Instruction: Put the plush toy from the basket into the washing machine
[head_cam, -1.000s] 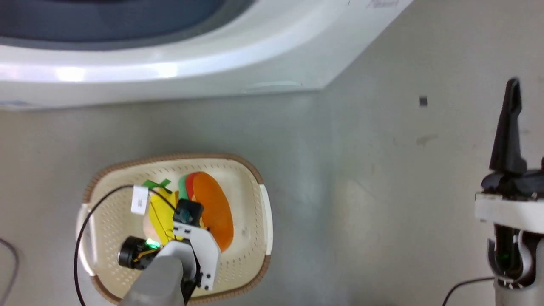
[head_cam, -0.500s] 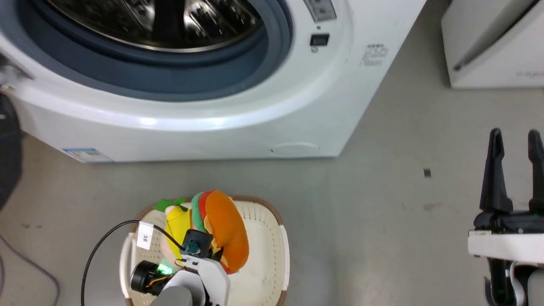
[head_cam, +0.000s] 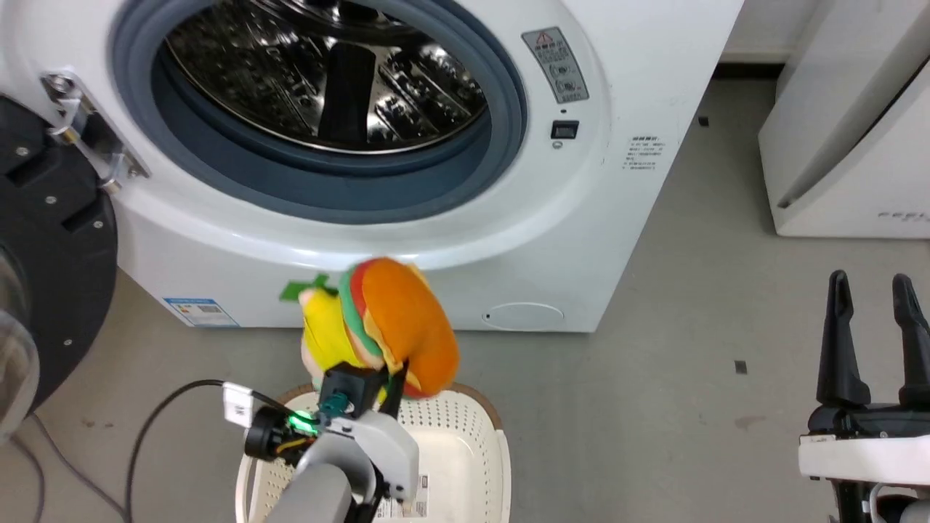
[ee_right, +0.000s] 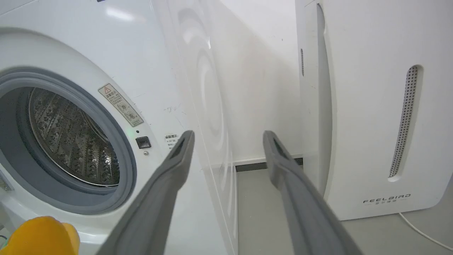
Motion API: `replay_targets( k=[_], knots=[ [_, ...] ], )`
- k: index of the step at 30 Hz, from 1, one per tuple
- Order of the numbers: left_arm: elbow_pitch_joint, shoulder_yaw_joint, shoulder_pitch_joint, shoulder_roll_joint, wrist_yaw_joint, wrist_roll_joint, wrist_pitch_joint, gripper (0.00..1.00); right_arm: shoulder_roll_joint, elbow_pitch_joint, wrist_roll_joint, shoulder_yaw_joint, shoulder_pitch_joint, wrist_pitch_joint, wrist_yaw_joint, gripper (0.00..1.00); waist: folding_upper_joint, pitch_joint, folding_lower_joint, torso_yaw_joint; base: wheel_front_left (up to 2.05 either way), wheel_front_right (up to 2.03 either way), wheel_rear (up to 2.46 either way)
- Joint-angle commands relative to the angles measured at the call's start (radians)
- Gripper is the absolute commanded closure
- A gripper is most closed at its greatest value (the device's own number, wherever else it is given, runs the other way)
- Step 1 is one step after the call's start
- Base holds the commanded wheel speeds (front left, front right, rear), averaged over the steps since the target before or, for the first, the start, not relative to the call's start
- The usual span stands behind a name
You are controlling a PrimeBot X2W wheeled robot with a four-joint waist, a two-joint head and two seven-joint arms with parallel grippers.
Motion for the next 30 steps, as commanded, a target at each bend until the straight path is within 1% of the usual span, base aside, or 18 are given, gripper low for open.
replay_targets(
  k=[1, 2, 3, 5, 10, 13, 17, 22, 30],
  knots=[
    [-0.042, 0.012, 0.013, 0.010, 0.012, 0.010, -0.006, 1.00, 0.000, 0.004, -0.005, -0.001, 0.013, -0.004, -0.001, 0.00, 0.0000, -0.012, 0.0002, 0.004, 0.00, 0.00, 0.00],
    [-0.071, 0.018, 0.020, 0.013, 0.019, 0.016, -0.006, 1.00, 0.000, 0.004, -0.005, -0.001, 0.015, -0.004, -0.001, 0.00, 0.0000, -0.015, 0.0002, 0.004, 0.00, 0.00, 0.00],
    [-0.160, 0.041, 0.039, 0.022, 0.041, 0.033, -0.006, 1.00, 0.000, 0.004, -0.004, -0.003, 0.019, -0.004, -0.001, 0.00, 0.0000, -0.025, 0.0002, 0.004, 0.00, 0.00, 0.00],
    [-0.224, 0.065, 0.046, 0.025, 0.059, 0.048, -0.006, 1.00, 0.000, 0.003, -0.002, -0.003, 0.018, -0.004, -0.001, 0.00, 0.0000, -0.028, 0.0002, 0.004, 0.00, 0.00, 0.00],
    [-0.314, 0.102, 0.032, 0.025, 0.094, 0.082, -0.006, 1.00, 0.000, -0.002, 0.001, 0.006, 0.005, -0.004, -0.001, 0.00, 0.0000, -0.016, 0.0002, -0.005, 0.00, 0.00, 0.00],
    [-0.351, 0.129, 0.014, 0.024, 0.107, 0.094, -0.006, 1.00, 0.000, -0.005, 0.004, 0.010, -0.008, -0.004, -0.001, 0.00, 0.0000, -0.001, 0.0002, -0.016, 0.00, 0.00, 0.00],
    [-0.363, 0.161, -0.020, 0.027, 0.112, 0.108, -0.006, 1.00, 0.000, -0.005, 0.009, 0.013, -0.025, -0.004, -0.001, 0.00, 0.0000, 0.024, 0.0002, -0.034, 0.00, 0.00, 0.00],
    [-0.346, 0.194, -0.087, 0.033, 0.111, 0.126, -0.006, 1.00, 0.000, -0.008, 0.014, 0.021, -0.049, -0.004, -0.001, 0.00, 0.0000, 0.068, 0.0002, -0.065, 0.00, 0.00, 0.00],
    [-0.301, 0.255, -0.228, 0.069, 0.110, 0.144, -0.006, 1.00, 0.000, -0.021, 0.022, 0.033, -0.103, -0.004, -0.001, 0.00, 0.0000, 0.177, 0.0002, -0.127, 0.00, 0.00, 0.00]
  ],
)
